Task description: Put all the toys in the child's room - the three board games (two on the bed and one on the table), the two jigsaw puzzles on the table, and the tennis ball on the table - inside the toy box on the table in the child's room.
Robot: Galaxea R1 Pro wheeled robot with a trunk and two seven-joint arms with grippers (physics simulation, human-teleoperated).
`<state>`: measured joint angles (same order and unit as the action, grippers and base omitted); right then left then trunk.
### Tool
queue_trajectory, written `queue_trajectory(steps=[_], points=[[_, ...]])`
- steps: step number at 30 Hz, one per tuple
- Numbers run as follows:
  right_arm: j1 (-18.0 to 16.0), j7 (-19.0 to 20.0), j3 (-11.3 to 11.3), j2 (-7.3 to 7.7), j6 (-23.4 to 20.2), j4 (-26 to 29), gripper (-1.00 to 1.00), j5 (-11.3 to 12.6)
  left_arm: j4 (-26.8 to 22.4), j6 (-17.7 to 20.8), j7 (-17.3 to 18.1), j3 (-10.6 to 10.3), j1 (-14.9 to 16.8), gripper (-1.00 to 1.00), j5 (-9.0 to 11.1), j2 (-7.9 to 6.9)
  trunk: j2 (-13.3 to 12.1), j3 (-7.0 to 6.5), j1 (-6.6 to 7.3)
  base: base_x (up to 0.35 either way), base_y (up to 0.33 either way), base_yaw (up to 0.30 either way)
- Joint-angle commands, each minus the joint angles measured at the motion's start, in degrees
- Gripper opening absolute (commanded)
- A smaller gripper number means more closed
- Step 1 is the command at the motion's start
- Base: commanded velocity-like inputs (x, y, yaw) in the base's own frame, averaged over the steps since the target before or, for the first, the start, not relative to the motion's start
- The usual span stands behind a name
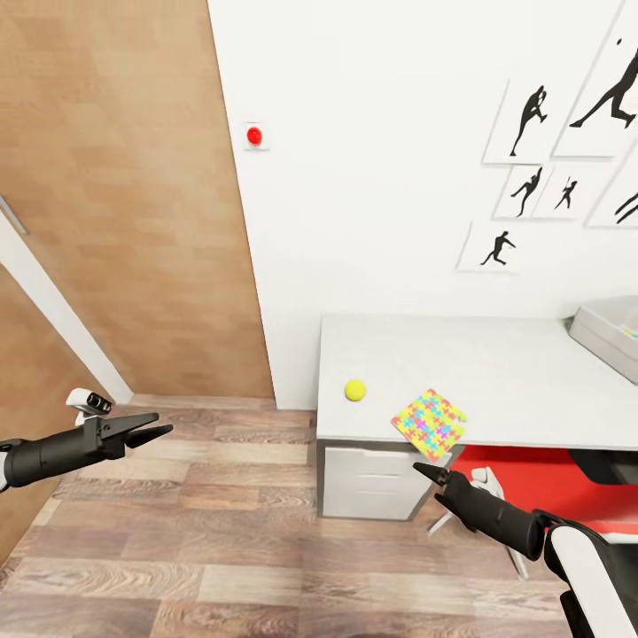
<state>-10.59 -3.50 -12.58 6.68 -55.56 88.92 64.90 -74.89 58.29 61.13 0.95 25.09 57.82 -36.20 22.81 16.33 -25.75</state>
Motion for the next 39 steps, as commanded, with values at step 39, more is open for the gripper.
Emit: queue_trajectory(steps=[39], points=[[-0.05, -0.53, 0.74, -0.84, -0.08, -0.6, 1.0, 0.21, 0.09, 0.33, 0.74, -0.19, 0.05, 1.0, 0.01, -0.1, 0.1, -3.59, -0.03, 0.0, 0.0, 0.0]])
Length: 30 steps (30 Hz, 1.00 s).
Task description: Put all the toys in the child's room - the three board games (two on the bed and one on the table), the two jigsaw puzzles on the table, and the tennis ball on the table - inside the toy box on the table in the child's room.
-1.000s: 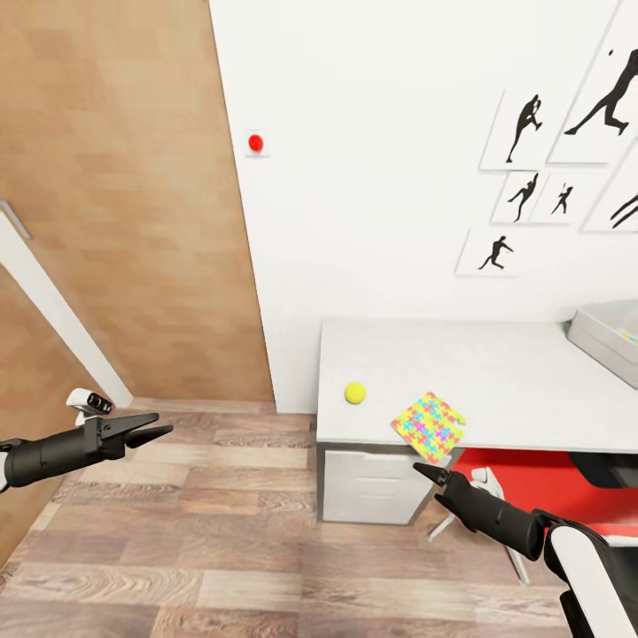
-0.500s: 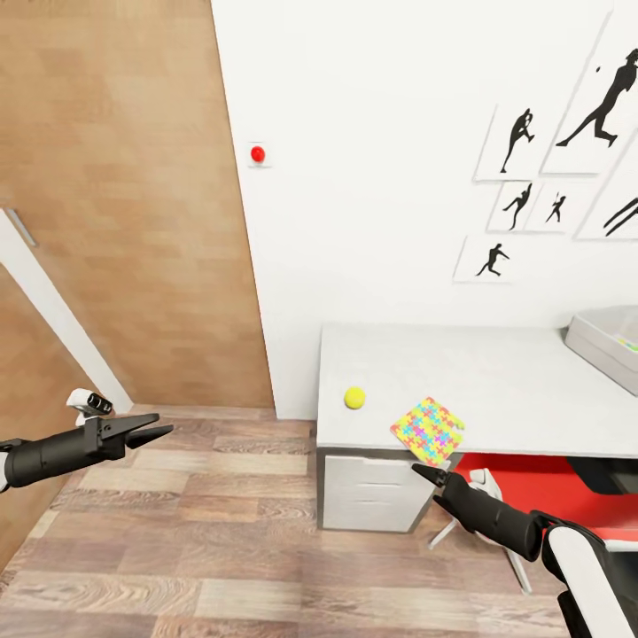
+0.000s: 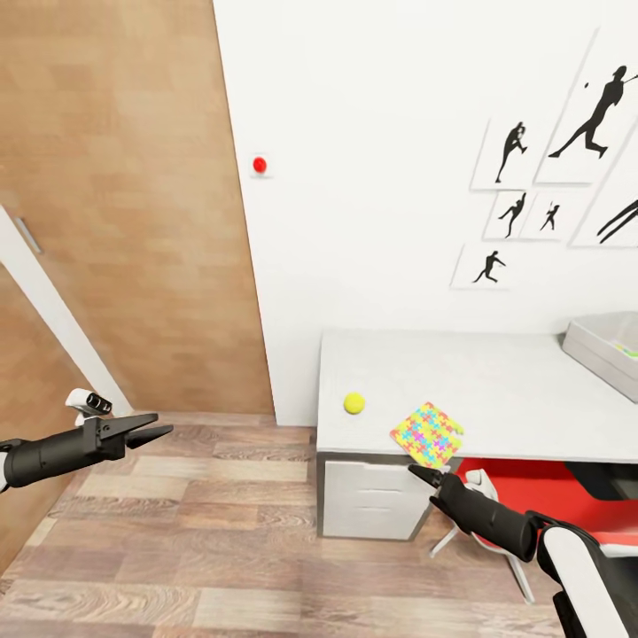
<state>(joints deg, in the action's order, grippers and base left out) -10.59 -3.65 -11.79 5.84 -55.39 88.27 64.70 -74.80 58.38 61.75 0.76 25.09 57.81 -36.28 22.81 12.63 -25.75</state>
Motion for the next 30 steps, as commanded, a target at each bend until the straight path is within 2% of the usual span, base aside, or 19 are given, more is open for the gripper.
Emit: queue_trajectory(steps=[1, 13, 30], points=[[-0.05, -0.39, -0.04, -0.01, -0.24, 0.02, 1.0, 0.32, 0.0, 0.25, 0.16, -0.01, 0.05, 1.0, 0.02, -0.02, 0.11, 0.02, -0.04, 0.0, 0.0, 0.0], [-0.05, -0.39, -0.07, -0.11, -0.24, -0.66, 1.0, -1.82, 0.0, 0.24, 0.15, 0.19, 0.05, 1.0, 0.02, 0.03, 0.11, -1.12, -0.04, 0.0, 0.0, 0.0], [-0.05, -0.36, -0.09, -0.12, -0.22, -1.25, 1.0, -2.03, 0.0, 0.2, -0.08, 0.11, 0.05, 1.0, 0.02, 0.07, 0.11, -2.73, -0.04, 0.0, 0.0, 0.0]])
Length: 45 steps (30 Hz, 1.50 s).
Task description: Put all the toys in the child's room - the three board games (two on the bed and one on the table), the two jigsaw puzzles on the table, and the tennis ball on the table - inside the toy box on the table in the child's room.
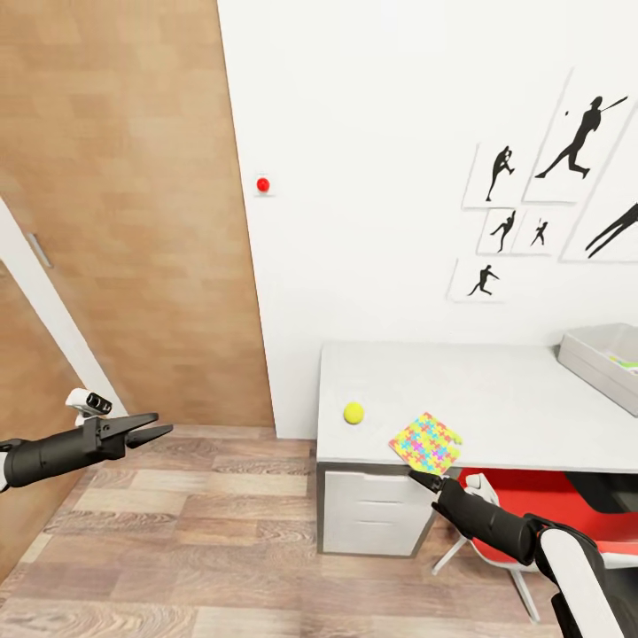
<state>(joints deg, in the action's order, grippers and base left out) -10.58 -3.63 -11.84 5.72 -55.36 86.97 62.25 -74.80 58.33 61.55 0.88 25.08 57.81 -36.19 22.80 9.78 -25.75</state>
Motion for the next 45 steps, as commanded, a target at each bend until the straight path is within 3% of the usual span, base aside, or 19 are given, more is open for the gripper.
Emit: queue_trajectory(steps=[1, 33, 45], points=[[-0.05, -0.39, -0.06, 0.02, -0.25, 0.03, 1.0, 0.44, 0.0, 0.24, 0.08, -0.04, 0.05, 1.0, 0.02, -0.02, 0.11, 0.02, -0.04, 0.0, 0.0, 0.0], [-0.05, -0.32, -0.03, 0.0, -0.21, 0.0, 1.0, 0.44, -0.08, 0.2, 0.38, 0.16, 0.05, 1.0, 0.02, -0.02, 0.11, -2.98, -0.04, 0.0, 0.0, 0.0], [-0.05, -0.35, -0.09, 0.03, 0.86, -0.3, 1.0, 0.4, -0.08, 0.2, 0.27, 0.13, 0.05, 1.0, 0.02, -0.02, 0.11, -3.17, -0.04, 0.0, 0.0, 0.0]])
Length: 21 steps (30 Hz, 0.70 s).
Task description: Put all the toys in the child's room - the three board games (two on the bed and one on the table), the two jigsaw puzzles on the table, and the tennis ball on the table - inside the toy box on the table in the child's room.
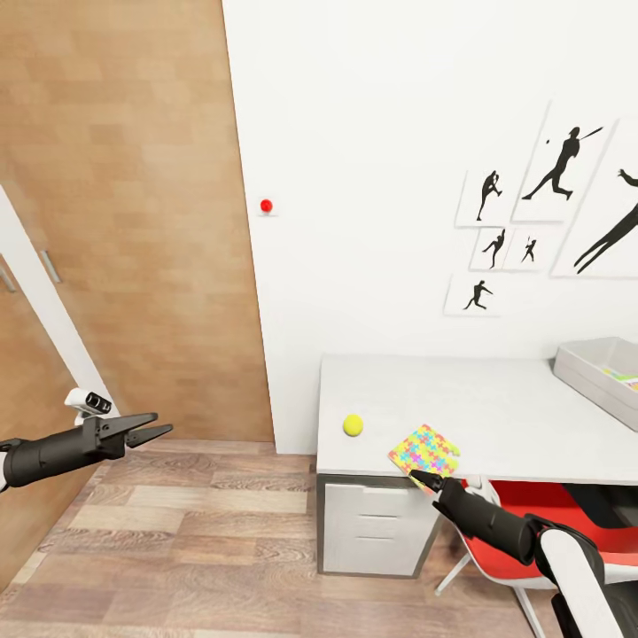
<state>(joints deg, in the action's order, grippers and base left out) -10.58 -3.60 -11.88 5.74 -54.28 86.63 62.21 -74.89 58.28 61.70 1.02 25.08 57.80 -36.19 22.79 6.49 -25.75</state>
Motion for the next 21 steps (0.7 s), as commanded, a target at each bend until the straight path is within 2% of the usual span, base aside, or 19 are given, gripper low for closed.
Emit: queue_trajectory(steps=[1, 21], points=[[-0.05, -0.37, -0.02, 0.12, 0.32, 0.01, 1.0, 0.48, -0.01, 0.25, 0.1, -0.04, 0.05, 1.0, 0.05, -0.02, 0.13, 0.13, -0.04, 0.0, 0.0, 0.0], [-0.05, -0.35, -0.11, -0.03, 1.45, 0.02, 1.0, 0.62, -0.17, 0.25, 0.26, 0.08, 0.05, 1.0, 0.1, -0.02, 0.13, 0.13, -0.04, 0.0, 0.0, 0.0]])
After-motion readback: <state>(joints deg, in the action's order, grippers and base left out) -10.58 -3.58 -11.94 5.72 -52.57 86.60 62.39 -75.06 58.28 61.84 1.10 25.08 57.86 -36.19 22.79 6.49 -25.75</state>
